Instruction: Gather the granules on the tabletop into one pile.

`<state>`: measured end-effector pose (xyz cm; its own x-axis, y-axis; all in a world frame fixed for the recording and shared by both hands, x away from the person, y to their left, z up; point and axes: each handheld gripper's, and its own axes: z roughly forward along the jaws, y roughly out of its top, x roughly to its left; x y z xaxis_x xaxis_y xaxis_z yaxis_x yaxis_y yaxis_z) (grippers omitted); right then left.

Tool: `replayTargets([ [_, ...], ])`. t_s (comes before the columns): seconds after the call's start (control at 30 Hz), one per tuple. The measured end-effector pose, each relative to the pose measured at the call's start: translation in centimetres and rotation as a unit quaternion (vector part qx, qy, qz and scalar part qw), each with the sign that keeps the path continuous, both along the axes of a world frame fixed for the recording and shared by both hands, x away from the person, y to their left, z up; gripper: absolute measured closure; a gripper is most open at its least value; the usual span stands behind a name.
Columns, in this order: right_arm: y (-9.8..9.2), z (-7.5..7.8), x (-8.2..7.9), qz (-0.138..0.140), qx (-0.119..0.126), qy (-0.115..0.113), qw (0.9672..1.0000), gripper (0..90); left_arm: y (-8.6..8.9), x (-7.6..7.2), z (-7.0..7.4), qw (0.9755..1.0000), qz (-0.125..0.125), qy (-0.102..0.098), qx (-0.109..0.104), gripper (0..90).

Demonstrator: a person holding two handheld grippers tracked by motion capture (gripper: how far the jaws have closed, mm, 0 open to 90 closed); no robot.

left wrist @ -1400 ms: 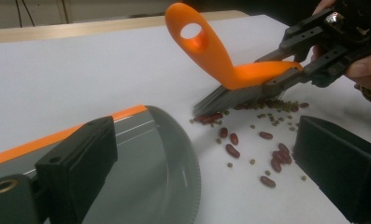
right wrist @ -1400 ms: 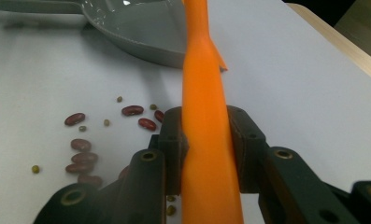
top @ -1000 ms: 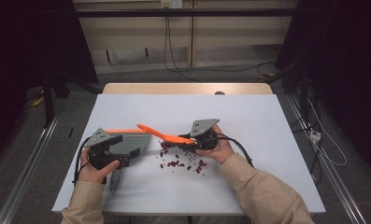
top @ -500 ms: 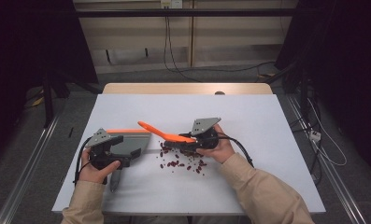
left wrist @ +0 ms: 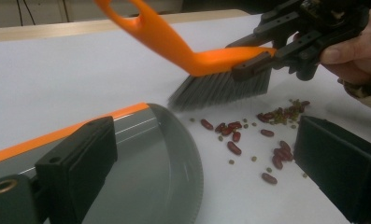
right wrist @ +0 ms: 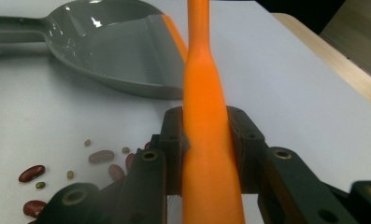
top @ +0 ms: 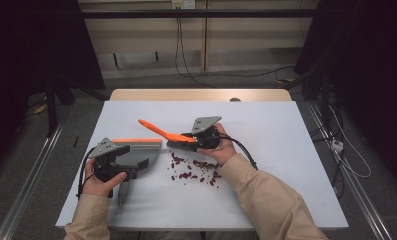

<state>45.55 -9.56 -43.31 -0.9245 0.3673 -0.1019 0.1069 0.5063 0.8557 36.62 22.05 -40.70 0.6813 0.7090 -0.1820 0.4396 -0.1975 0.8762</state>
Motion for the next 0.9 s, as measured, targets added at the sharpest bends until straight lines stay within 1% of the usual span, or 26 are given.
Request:
replayTargets([
  [0.07, 0.2, -0.2, -0.1, 0.009, 0.004, 0.008, 0.9999, 71.0, 0.1, 0.0, 0.0, 1.0, 0.0, -0.001, 0.0, 6.2],
  [0.13, 0.2, -0.1, -0.5, 0.016, -0.001, 0.009, 0.9998, 71.0, 0.1, 0.0, 0.0, 1.0, 0.0, 0.0, 0.001, 6.2],
  [0.37, -0.8, 0.0, -1.6, 0.036, -0.004, 0.015, 0.9992, 71.0, 0.0, -0.1, 0.0, 1.0, -0.001, -0.002, 0.002, 6.2],
  [0.43, -1.1, -0.1, -1.9, 0.04, -0.001, 0.018, 0.999, 71.0, 0.0, -0.1, 0.0, 1.0, 0.0, -0.002, -0.001, 6.2],
  [0.5, -1.4, -0.1, -2.3, 0.043, 0.001, 0.021, 0.9989, 71.0, -0.1, -0.2, 0.1, 1.0, 0.001, -0.002, 0.001, 6.2],
  [0.7, -2.1, 0.0, -3.4, 0.051, -0.001, 0.019, 0.9985, 71.0, -0.2, -0.2, 0.0, 1.0, -0.003, -0.002, 0.007, 6.2],
  [0.9, -2.7, 0.1, -4.3, 0.05, 0.0, 0.019, 0.9986, 71.0, -0.3, -0.2, 0.0, 1.0, -0.004, -0.002, 0.006, 6.2],
])
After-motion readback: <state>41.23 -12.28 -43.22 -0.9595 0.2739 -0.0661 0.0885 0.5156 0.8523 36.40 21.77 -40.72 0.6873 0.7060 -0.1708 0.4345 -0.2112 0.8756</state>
